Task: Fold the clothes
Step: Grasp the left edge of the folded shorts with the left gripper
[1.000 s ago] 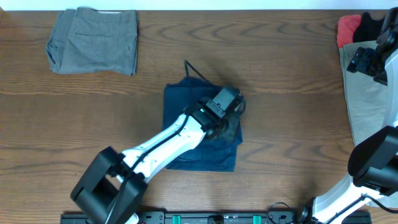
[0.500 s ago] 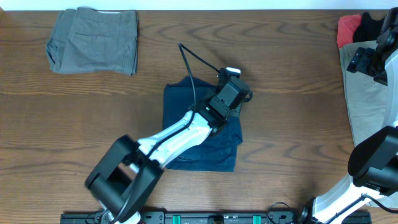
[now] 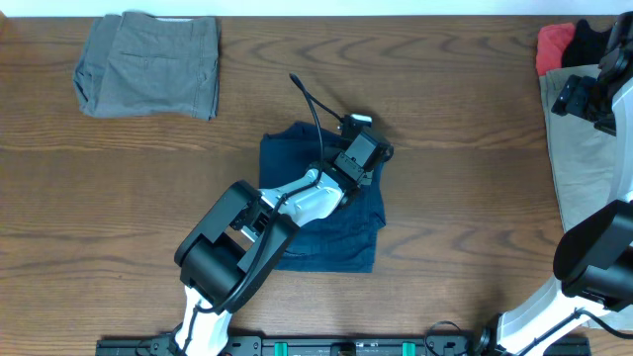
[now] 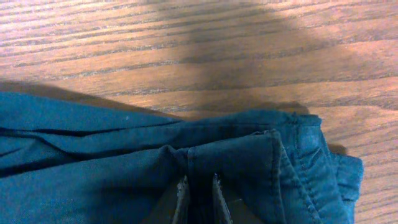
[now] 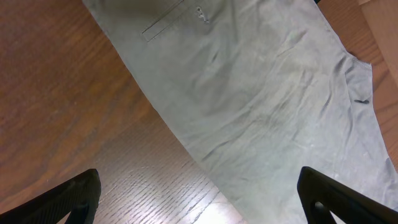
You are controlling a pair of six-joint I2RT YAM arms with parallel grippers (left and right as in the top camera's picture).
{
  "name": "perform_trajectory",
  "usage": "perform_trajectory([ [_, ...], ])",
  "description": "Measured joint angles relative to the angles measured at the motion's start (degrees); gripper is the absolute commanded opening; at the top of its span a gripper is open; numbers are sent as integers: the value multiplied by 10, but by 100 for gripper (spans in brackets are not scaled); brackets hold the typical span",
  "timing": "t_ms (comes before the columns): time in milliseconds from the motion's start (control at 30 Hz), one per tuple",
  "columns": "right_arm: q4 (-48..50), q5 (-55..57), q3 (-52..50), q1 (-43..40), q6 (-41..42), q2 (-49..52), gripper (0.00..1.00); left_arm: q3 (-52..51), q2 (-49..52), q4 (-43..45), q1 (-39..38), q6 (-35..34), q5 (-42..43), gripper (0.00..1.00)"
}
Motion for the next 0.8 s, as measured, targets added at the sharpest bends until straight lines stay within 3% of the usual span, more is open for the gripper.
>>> perform_trajectory([
  [33, 0, 0, 0, 0, 0, 0, 99, 0, 0, 0, 0, 0, 0, 17],
  [100, 0, 0, 0, 0, 0, 0, 99, 0, -2, -1, 0, 3, 1, 31],
  [200, 0, 0, 0, 0, 0, 0, 99, 0, -19, -18, 0, 4, 3, 41],
  [333, 0, 0, 0, 0, 0, 0, 99, -2, -92, -55, 1, 6, 2, 72],
  [433, 0, 0, 0, 0, 0, 0, 99, -2, -182, -91, 1, 4, 2, 84],
  [467, 0, 0, 0, 0, 0, 0, 99, -1, -210, -105, 1, 6, 2, 95],
  [800, 0, 0, 0, 0, 0, 0, 99, 3, -415, -377, 55, 22, -1, 98],
])
